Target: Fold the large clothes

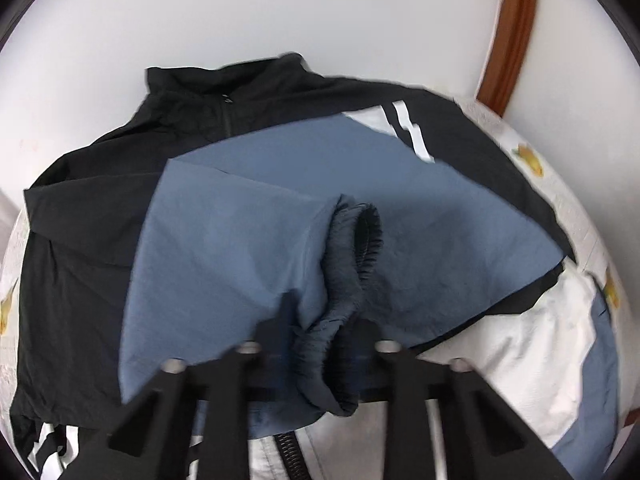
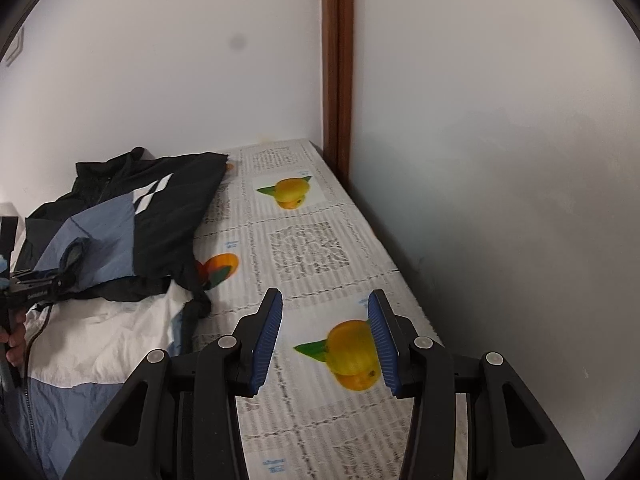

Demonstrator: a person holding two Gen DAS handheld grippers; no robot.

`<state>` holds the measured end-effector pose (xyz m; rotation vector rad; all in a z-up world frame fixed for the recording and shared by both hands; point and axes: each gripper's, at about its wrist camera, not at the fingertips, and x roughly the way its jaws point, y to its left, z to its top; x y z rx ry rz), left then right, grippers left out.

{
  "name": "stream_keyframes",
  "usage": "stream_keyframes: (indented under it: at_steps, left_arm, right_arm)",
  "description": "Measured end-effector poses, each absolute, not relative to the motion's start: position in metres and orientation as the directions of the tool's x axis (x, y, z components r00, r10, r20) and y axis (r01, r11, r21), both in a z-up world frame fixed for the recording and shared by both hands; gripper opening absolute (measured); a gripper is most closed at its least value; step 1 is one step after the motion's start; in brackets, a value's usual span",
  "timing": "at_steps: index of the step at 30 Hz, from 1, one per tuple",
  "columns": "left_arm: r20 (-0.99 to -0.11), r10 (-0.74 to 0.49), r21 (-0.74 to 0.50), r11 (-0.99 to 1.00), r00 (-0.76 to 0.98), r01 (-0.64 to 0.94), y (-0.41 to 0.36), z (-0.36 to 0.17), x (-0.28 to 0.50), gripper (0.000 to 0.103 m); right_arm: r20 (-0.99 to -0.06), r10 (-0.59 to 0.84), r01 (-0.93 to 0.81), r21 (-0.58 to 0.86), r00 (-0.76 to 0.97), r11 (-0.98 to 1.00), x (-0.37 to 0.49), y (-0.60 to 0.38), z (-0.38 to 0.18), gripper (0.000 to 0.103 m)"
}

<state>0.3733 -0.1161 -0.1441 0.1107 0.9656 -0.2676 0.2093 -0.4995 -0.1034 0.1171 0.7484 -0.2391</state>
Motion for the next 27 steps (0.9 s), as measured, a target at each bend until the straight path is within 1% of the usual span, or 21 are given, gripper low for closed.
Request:
stream_keyframes:
  at_steps: [4, 6, 9, 12, 17, 21, 22, 24, 27]
  left_arm:
    - [-0.797, -0.221, -0.105, 0.967, 0.561, 0.233, -0.080, -0.117, 0.370, 0.012]
    - [-0.771, -0.235, -0.151, 0.970, 0.592, 0.189, -0.048, -0.099, 0.366, 0.012]
    - [-0.746, -0.204, -0.165, 0.979, 0.634, 0.120, -0.007, -0.083, 0.363, 0.012]
    - [-0.741, -0.156, -0.175, 0.984, 0.653, 0.037, 0.038, -0.077, 0.365, 0.012]
    - [-0.767, -0.117, -0.214, 0.973, 0.631, -0.081, 0.098, -0.093, 0.373, 0.012]
    - [-0.800, -0.157, -0.272, 0.955, 0.580, -0.117, 0.123, -0.124, 0.380, 0.013]
    - [-0.807, -0.157, -0.271, 0.955, 0.569, -0.121, 0.124, -0.130, 0.382, 0.017]
    - [-0.815, -0.135, -0.251, 0.959, 0.564, -0.133, 0.125, -0.140, 0.382, 0.019]
    - [-0.812, -0.120, -0.228, 0.966, 0.572, -0.121, 0.125, -0.145, 0.378, 0.020]
  right_arm:
    - [-0.687, -0.147, 0.204, 0.002, 0.711, 0.979, 0.211, -0.471, -0.094, 0.044]
    - [-0.679, -0.131, 0.168, -0.012, 0.722, 0.986, 0.212, -0.453, -0.088, 0.045]
    - [-0.675, -0.082, 0.106, -0.006, 0.733, 0.994, 0.220, -0.427, -0.081, 0.045]
    - [-0.674, -0.036, 0.060, 0.014, 0.738, 0.998, 0.234, -0.401, -0.078, 0.045]
    - [-0.688, 0.016, 0.008, 0.031, 0.726, 1.000, 0.271, -0.369, -0.087, 0.045]
    - [-0.701, 0.015, -0.005, 0.015, 0.713, 1.000, 0.301, -0.356, -0.103, 0.045]
    - [-0.708, 0.012, -0.003, 0.014, 0.706, 1.000, 0.308, -0.354, -0.108, 0.045]
    - [-0.724, 0.007, 0.007, 0.016, 0.690, 1.000, 0.320, -0.352, -0.119, 0.045]
    - [-0.745, -0.018, 0.032, 0.004, 0.667, 0.999, 0.335, -0.352, -0.137, 0.046]
